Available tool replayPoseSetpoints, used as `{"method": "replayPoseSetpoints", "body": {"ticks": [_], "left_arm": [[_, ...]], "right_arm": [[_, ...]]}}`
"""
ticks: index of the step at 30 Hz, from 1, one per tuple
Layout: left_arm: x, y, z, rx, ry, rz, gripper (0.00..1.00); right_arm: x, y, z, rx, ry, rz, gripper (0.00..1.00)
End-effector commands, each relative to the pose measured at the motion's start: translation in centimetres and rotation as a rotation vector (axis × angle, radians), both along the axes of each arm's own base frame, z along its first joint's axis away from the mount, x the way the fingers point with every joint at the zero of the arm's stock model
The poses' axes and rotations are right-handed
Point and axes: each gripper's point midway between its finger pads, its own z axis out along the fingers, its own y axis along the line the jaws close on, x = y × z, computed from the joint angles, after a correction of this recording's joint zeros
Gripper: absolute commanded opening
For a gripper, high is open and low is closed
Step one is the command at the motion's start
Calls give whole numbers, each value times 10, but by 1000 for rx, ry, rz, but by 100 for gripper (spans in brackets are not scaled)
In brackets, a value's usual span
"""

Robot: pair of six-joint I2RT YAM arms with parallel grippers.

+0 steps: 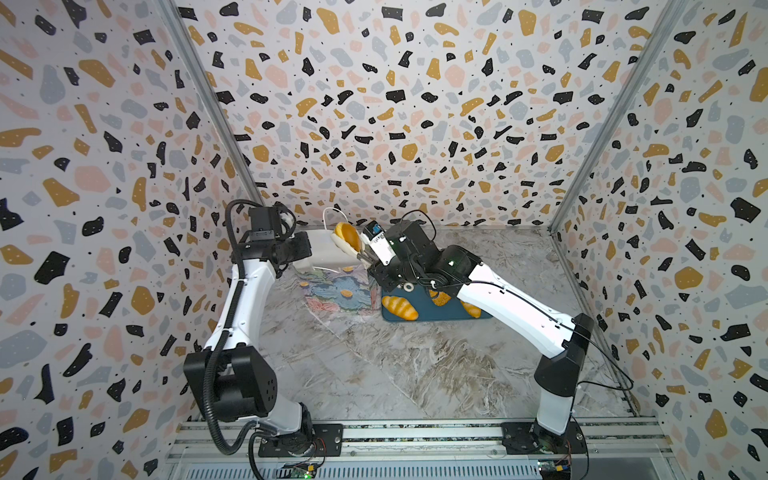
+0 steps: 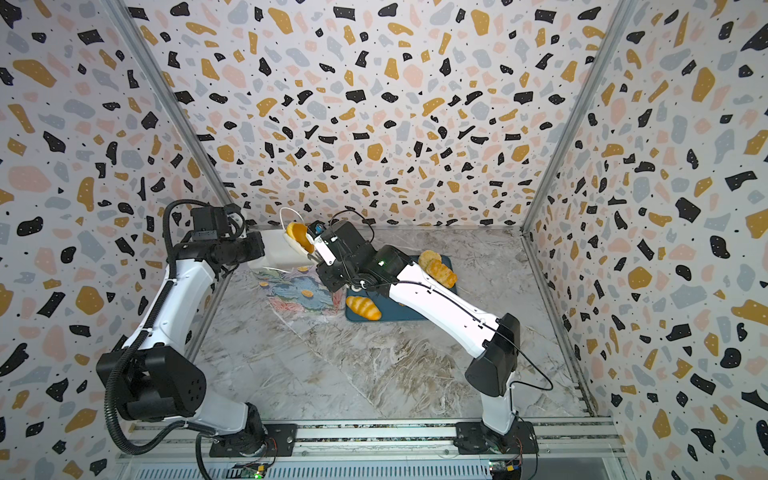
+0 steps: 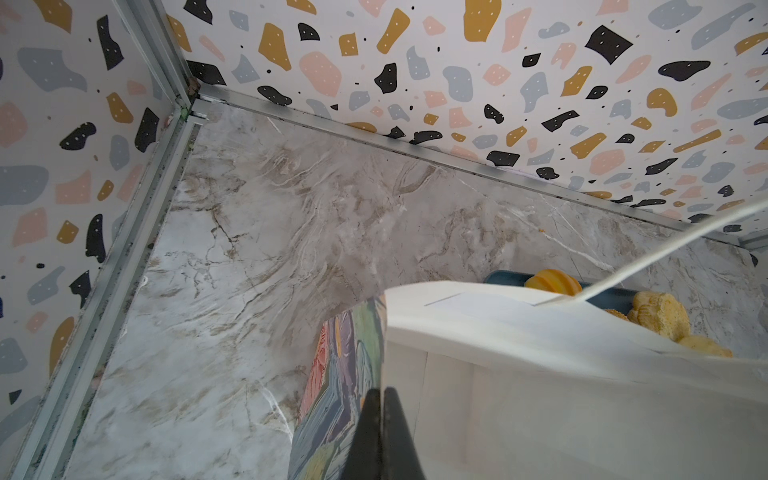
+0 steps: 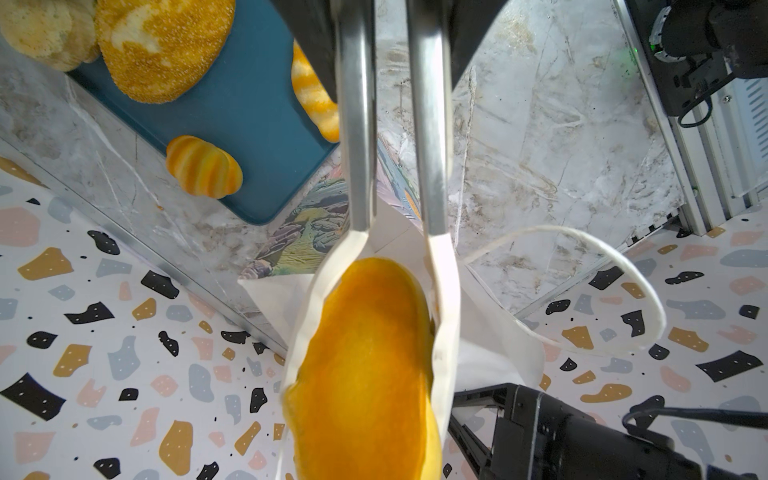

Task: Place the fake bread into the paper bag
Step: 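Carry the bun in the tongs toward the paper bag opening, then open the right gripper's tongs to drop the bun into the bag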

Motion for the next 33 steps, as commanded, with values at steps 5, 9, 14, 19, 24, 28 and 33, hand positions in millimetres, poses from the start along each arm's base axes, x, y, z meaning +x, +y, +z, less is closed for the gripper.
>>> {"method": "replayPoseSetpoints", "body": {"ticks": [5,9,14,19,24,28,33], "left_arm": [[-2,-5,2,-22,-14,-17,0],[-2,-6,3,-26,-19,-19,0],[-2,-7,5,-31,-24,-24,0],[-2,-7,5,-32,-26,-24,0],[-2,-8,5,-31,-25,-25,0],[-2,-7,5,-31,-24,-24,0],[-3,-8,6,-30,-28,-26,0]], "right_arm": [[3,15,33,94,-38,17,37],[6,20,29,84,-32,13,40],[8,22,27,77,-28,9,43],[10,22,27,75,-31,1,48],[10,20,28,75,-33,-4,54],[9,19,31,79,-37,-5,55],[8,14,37,81,-48,-13,55]]}}
